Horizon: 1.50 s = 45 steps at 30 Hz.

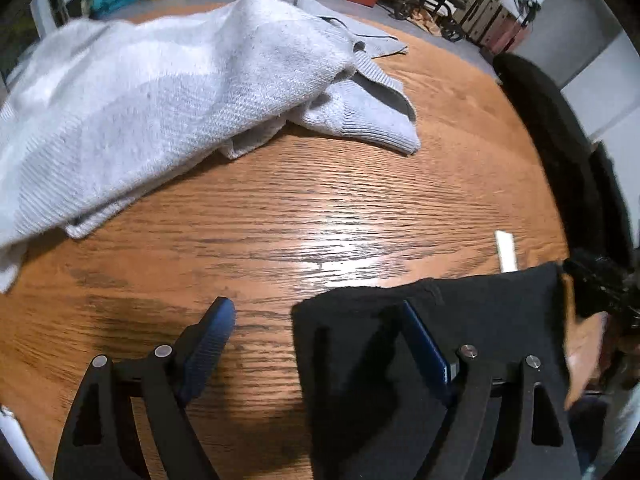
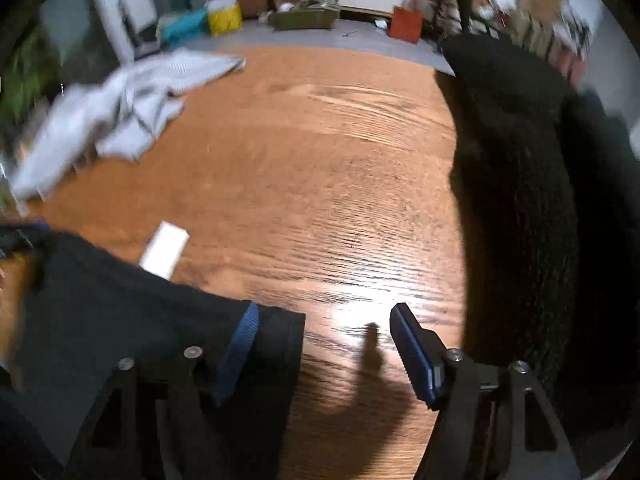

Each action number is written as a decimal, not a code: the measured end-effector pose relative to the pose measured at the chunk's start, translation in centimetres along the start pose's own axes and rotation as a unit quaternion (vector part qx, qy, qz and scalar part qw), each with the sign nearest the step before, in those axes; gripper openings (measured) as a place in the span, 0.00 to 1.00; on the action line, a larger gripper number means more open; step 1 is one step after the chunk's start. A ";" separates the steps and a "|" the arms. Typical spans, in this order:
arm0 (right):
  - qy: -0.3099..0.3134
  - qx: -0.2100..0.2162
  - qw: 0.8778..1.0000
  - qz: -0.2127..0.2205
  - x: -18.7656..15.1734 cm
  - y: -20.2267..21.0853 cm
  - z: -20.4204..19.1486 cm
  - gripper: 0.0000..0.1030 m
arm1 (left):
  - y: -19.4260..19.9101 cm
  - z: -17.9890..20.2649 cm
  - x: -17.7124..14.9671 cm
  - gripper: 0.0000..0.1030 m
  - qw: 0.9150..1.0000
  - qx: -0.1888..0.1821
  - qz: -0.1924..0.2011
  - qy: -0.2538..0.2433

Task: Fold clothes

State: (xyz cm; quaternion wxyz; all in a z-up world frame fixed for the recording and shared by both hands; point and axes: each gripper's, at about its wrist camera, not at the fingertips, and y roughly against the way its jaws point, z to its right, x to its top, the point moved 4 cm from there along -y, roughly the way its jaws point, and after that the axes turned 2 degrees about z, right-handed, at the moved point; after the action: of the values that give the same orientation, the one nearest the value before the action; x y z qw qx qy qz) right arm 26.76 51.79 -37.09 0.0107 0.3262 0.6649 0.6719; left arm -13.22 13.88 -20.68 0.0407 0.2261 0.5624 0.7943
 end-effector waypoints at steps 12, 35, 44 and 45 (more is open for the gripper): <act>0.033 0.072 0.997 -0.021 -1.5 -0.4 -2.5 0.33 | -1.0 6.3 -2.0 0.61 0.995 0.024 0.018 -0.094; 0.090 0.062 0.993 0.032 -7.6 8.3 -6.3 0.15 | 2.5 10.9 -10.3 0.66 0.996 -0.030 -0.027 -0.079; 0.144 0.013 0.989 -0.017 -10.5 4.5 -7.2 0.18 | -0.5 12.3 -10.9 0.71 0.987 0.043 -0.043 -0.148; 0.135 0.023 0.991 -0.010 -10.5 5.2 -7.0 0.20 | 0.0 12.4 -10.9 0.71 0.989 0.036 -0.042 -0.137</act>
State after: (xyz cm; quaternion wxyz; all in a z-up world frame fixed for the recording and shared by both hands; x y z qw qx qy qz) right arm 34.06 40.26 -36.17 -0.0795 0.2257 0.6785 0.6945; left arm 1.59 21.21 -20.81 0.1422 0.3103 0.5890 0.7325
